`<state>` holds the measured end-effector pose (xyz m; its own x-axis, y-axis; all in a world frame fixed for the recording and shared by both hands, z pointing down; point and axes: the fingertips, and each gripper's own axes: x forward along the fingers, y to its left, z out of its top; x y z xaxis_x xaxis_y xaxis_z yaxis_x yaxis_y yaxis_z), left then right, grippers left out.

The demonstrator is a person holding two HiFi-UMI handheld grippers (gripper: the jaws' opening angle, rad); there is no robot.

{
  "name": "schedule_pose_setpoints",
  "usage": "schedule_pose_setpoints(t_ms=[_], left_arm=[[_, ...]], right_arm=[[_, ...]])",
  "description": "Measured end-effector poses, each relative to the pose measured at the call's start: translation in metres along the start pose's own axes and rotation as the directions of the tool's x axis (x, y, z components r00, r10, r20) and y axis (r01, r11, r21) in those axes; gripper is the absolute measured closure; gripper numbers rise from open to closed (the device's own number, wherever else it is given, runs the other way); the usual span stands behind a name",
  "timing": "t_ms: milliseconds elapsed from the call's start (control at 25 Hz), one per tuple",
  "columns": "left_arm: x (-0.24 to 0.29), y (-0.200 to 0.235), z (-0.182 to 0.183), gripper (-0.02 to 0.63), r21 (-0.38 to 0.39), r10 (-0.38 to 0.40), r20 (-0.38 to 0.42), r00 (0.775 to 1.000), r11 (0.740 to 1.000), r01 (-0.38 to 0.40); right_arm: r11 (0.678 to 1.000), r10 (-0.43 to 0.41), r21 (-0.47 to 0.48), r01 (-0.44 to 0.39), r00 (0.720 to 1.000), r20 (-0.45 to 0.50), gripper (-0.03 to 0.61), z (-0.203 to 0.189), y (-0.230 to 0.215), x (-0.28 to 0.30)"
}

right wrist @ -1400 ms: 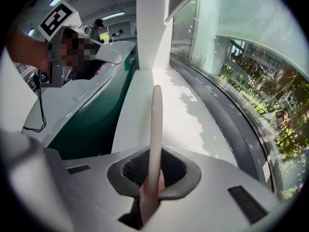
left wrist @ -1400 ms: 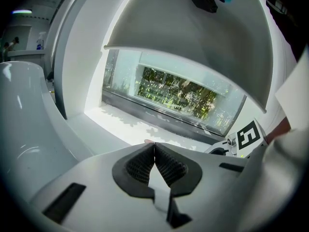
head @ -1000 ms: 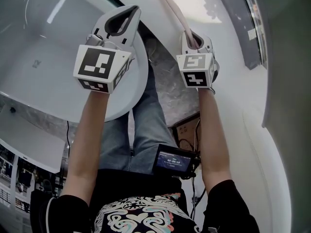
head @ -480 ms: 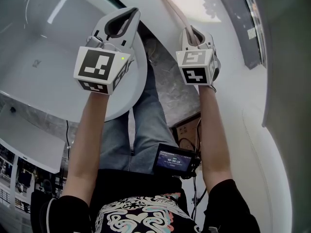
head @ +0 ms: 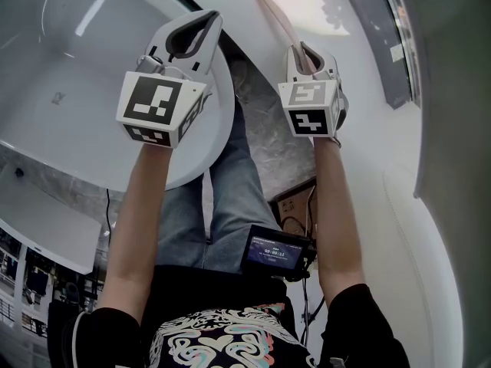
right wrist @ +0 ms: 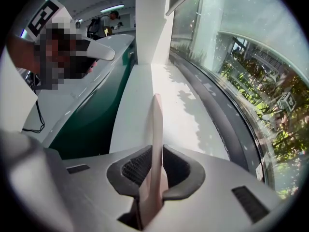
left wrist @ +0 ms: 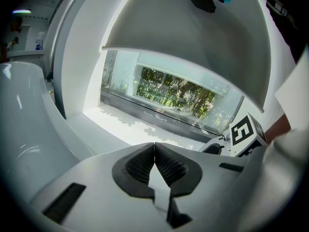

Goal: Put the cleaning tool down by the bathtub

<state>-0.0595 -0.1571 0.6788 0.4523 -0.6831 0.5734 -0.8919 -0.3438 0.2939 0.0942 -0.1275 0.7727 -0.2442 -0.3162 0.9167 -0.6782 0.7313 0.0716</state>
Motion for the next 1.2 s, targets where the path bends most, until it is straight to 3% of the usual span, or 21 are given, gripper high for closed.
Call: schedule_pose_setpoints(t_ms=[680, 1200], left_arm=[[-0.021, -0.001, 0.005, 0.597, 0.008, 0.008, 0.015, 1.000, 1.000, -0.008], [-0.045, 0.011, 0.024, 0.597, 0.023, 0.019, 0.043, 0.999, 1.000, -0.020]], right_arm=[[0.999, -0.013, 0.029, 0.012, 1.000, 0.024, 0.499, 0.006, 0.006, -0.017], [0.994, -0.102, 0.033, 0.100, 0.992, 0.077, 0.507, 0.023, 0.000, -0.047]])
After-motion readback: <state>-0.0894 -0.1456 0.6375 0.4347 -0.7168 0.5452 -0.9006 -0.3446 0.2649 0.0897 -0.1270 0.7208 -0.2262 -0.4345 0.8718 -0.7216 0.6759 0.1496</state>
